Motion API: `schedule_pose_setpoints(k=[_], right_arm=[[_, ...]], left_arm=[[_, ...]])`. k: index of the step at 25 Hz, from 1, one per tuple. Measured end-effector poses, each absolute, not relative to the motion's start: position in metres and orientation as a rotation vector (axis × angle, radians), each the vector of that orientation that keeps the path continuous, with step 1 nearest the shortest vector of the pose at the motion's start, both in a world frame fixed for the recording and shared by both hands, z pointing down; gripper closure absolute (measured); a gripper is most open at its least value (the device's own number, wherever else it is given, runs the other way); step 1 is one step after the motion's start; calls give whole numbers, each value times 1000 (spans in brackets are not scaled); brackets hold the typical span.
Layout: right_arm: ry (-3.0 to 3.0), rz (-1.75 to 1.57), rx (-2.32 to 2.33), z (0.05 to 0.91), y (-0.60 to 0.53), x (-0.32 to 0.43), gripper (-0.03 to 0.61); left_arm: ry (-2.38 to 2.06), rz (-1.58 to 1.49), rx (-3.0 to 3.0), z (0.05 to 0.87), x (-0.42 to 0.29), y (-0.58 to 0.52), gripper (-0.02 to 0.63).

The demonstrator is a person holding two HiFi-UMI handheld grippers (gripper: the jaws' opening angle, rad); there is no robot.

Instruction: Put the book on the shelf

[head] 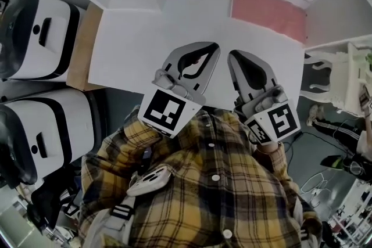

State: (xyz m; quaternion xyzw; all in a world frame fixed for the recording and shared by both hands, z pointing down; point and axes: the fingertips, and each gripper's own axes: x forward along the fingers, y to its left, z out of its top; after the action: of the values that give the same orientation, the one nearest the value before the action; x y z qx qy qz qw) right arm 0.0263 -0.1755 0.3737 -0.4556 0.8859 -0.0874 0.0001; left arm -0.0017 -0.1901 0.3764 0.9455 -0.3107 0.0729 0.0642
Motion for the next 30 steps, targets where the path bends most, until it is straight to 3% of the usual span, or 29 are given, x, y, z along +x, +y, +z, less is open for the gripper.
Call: schedule_pose_setpoints(k=[30], right_arm=[[2801,-271,-1396,373,-164,19,563]], left_arm=[[-894,320,2944,377,-4,-169,594]])
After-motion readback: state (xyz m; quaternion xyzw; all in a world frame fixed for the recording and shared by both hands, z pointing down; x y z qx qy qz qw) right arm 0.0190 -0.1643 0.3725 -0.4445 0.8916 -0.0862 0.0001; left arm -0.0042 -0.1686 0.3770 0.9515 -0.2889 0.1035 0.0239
